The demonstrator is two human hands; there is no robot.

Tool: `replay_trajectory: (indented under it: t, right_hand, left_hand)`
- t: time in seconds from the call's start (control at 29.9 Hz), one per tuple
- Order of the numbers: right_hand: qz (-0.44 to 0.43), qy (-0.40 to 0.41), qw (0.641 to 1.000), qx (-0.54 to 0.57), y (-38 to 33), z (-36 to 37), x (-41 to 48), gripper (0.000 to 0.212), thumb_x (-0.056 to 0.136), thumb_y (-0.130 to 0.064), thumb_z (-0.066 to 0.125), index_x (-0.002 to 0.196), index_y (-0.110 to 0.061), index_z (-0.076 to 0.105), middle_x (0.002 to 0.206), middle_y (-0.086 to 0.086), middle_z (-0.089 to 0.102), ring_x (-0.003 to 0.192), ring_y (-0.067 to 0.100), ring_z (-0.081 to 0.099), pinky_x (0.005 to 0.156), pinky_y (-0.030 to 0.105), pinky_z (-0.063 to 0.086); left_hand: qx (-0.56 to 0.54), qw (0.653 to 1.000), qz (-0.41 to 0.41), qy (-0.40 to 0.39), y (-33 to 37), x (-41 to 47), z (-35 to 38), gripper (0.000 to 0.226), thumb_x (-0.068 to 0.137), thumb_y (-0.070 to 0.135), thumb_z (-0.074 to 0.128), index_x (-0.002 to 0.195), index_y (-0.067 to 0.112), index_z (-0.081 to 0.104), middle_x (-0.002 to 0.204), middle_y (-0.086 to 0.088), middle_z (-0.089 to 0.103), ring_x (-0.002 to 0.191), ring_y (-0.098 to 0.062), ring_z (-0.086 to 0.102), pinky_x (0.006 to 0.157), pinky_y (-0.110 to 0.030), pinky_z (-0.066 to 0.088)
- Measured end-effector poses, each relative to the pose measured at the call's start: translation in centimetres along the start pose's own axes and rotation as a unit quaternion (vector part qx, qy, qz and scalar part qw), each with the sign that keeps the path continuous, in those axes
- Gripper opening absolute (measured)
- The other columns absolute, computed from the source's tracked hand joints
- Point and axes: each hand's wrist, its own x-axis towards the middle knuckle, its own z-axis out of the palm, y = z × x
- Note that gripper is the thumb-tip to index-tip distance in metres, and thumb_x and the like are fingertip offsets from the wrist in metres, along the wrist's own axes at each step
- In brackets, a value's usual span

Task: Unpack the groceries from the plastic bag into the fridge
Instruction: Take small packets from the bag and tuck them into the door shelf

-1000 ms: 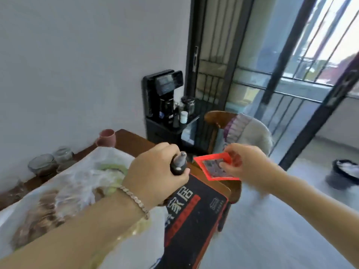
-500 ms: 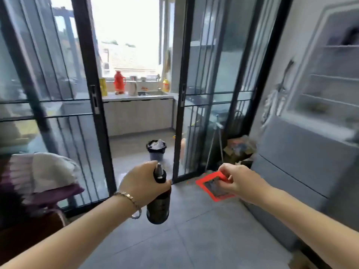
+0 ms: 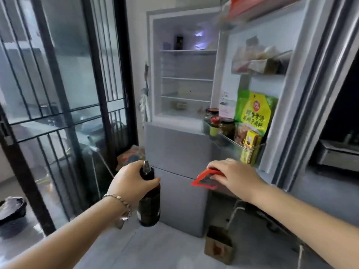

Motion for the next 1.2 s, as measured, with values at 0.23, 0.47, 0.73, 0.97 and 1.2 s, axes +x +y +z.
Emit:
replay_trajectory:
  t: [0.23,0.47,0.73,0.97,1.2]
  right_hand:
    - [0.087,0.051,0.995,0.017,7.1,-3.1,7.3,0.026,0.091,-0.015,0.056,0.117,-0.016,0.061,0.115,0.0,0.06,0.11,0.016,0.052,0.088,0.016,0.032]
    - [0.167,0.051,0.982,-0.073,13.3,-6.4,10.4,0.034,0.089,-0.01,0.058,0.123,-0.011,0.058,0.126,0.004,0.056,0.123,0.02,0.047,0.101,0.017,0.027]
    - [0.017,0.061,0.983,-0.175,16.9,-5.2,10.7,0.035,0.076,-0.004,0.041,0.098,-0.006,0.069,0.101,0.009,0.068,0.103,0.013,0.048,0.099,0.029,0.034]
    - [-0.055,0.056,0.975,-0.209,19.0,-4.7,10.6,0.034,0.065,0.008,0.051,0.09,-0.006,0.07,0.097,0.008,0.07,0.103,0.015,0.049,0.1,0.031,0.035]
    - [-0.122,0.056,0.969,-0.205,20.4,-4.6,10.1,0.026,0.08,0.003,0.049,0.097,-0.005,0.068,0.103,0.01,0.069,0.109,0.019,0.052,0.098,0.033,0.044]
  left_hand:
    - [-0.072,0.99,0.116,-0.045,2.6,15.0,6.1,0.026,0.072,0.029,0.075,0.066,0.014,0.055,0.064,0.003,0.059,0.066,-0.017,0.056,0.058,-0.025,0.042]
    - [-0.194,0.941,0.27,-0.054,12.8,27.1,10.7,0.024,0.076,0.029,0.073,0.074,0.011,0.056,0.067,0.001,0.056,0.069,-0.02,0.055,0.061,-0.024,0.039]
    - [-0.186,0.918,0.306,-0.171,17.3,31.5,18.9,0.027,0.081,0.034,0.068,0.089,0.015,0.052,0.083,0.001,0.052,0.079,-0.014,0.048,0.069,-0.021,0.034]
    - [-0.164,0.917,0.313,-0.186,18.4,31.8,21.5,0.038,0.082,0.035,0.067,0.108,0.008,0.057,0.102,-0.01,0.066,0.094,-0.022,0.059,0.074,-0.022,0.038]
    - [-0.036,0.912,0.339,-0.23,15.2,30.1,22.6,0.057,0.074,0.051,0.069,0.116,0.018,0.049,0.112,-0.001,0.053,0.1,-0.017,0.052,0.086,-0.027,0.043]
